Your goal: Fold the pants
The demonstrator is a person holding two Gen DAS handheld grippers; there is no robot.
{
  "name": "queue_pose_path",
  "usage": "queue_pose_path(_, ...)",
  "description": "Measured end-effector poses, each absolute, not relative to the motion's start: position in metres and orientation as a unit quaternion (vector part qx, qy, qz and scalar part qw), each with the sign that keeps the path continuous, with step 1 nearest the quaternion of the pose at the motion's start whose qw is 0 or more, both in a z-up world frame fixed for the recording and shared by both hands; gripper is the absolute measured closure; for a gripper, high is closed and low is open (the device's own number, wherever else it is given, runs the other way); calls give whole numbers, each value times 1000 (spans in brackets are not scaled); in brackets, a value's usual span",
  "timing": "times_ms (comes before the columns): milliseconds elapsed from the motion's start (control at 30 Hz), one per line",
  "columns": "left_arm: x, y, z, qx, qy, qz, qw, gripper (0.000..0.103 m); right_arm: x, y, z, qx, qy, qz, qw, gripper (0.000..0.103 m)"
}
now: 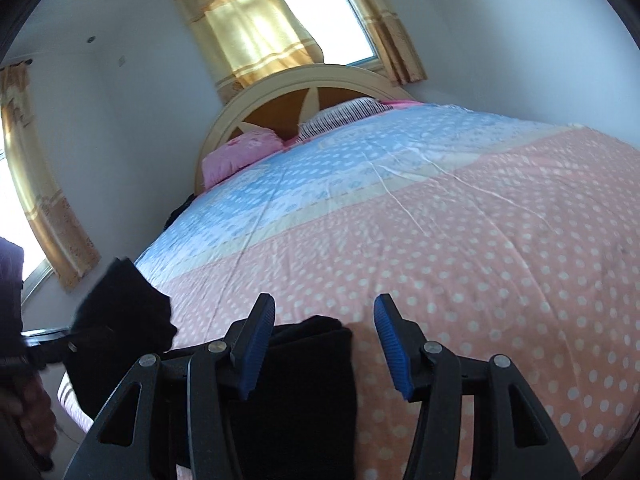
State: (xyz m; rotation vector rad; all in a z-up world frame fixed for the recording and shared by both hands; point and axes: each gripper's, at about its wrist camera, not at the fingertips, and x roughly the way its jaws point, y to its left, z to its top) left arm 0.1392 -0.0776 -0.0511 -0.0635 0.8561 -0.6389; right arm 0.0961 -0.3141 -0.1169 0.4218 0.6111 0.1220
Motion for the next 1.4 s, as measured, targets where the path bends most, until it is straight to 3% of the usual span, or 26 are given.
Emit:
queue_pose_path(167, 152, -126, -87, 17, 424, -297, 855, 80, 102, -319, -128, 227, 320, 77, 916, 49)
queue_pose_path(367, 153, -137, -104, -24, 430, -330, 840, 67, 106, -318, -129, 265, 323, 133, 899, 48)
queue_pose_path(433, 142, -134, -96, -7, 408, -324, 854, 51, 106, -312, -127, 270, 327, 156, 892, 38)
queue_pose_path(533, 131, -107, -84, 6, 368, -292, 883, 31, 107, -297, -127, 267, 341, 185, 882, 31)
queue_pose_path(633, 129, -74, -80, 10, 338, -241, 910, 19, 110, -277, -133, 245, 373, 197, 873, 31)
queue_pose_path(733, 131, -49, -90, 24, 329, -182, 926, 16, 115, -259, -142, 220, 400, 197, 868, 31)
queue_pose_path(767, 133, -43, -96, 25, 331, -166, 929, 16, 116, -251, -146, 201, 410, 184, 870, 33)
queue_pose_path(800, 136, -36, -103, 23, 334, -154, 930, 16, 116, -247, -150, 191, 417, 180, 870, 46)
queue_pose_path(833, 138, -32, -109, 21, 337, -148, 930, 16, 117, -241, -154, 180, 428, 186, 866, 74)
queue_pose_path(867, 140, -28, -117, 19, 343, -142, 928, 16, 116, -239, -155, 175, 430, 192, 865, 85)
queue_pose_path(1100, 163, -17, -142, 15, 361, -110, 926, 16, 82, -260, -120, 162, 374, 174, 896, 88)
queue_pose_path(1233, 181, -9, -146, 2, 358, -92, 929, 7, 100, -296, -172, 228, 443, 143, 855, 86)
queue_pose_path(1300, 189, -15, -159, 14, 383, -86, 920, 7, 101, -309, -178, 277, 435, 158, 842, 85)
queue_pose_path(1400, 187, -22, -167, 24, 386, -82, 919, 7, 94, -313, -162, 254, 405, 130, 869, 71)
